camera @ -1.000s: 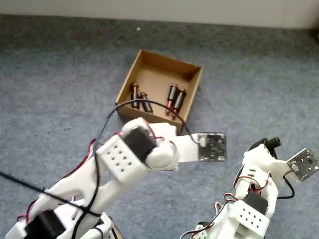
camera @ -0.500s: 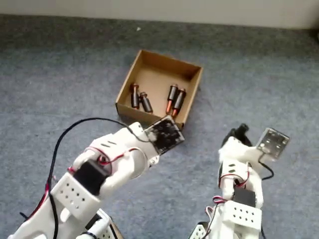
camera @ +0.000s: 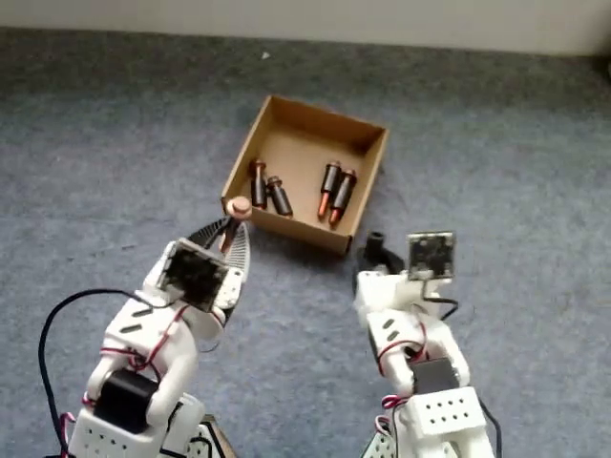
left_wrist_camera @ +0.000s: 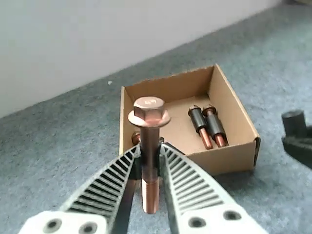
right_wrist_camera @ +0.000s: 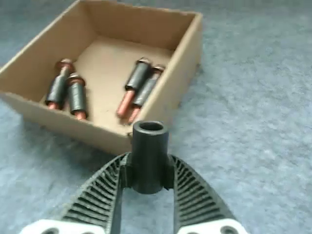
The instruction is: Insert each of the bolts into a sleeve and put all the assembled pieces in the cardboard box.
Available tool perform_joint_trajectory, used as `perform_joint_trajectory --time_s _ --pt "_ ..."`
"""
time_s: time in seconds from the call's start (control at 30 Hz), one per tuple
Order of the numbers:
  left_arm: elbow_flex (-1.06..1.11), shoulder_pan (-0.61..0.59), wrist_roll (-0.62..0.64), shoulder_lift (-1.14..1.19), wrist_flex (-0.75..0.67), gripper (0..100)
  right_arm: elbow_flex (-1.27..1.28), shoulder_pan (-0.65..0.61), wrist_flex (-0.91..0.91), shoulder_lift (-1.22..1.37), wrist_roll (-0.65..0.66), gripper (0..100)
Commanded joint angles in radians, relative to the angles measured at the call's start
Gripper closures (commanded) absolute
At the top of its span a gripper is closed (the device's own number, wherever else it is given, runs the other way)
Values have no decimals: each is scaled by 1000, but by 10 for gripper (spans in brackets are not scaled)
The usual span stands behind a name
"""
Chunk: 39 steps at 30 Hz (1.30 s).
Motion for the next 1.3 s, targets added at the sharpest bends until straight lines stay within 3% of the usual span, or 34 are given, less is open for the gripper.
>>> perform_joint_trajectory --time_s 0.0,0.17,0.3,0.57,0.73,1.27 --pt "21 -47 52 -133 -31 994 -21 -119 -27 -18 57 995" --pt "27 -85 164 -93 -107 994 -21 -248 -30 -18 63 995" --pt "22 -73 238 -94 -144 994 -12 -354 -185 -18 63 995" --pt "16 117 262 -94 -207 994 142 -377 -460 -18 63 995" --pt "16 173 259 -94 -213 994 163 -377 -466 -18 63 995" --pt "-38 170 262 -94 -213 994 163 -486 -403 -18 138 995"
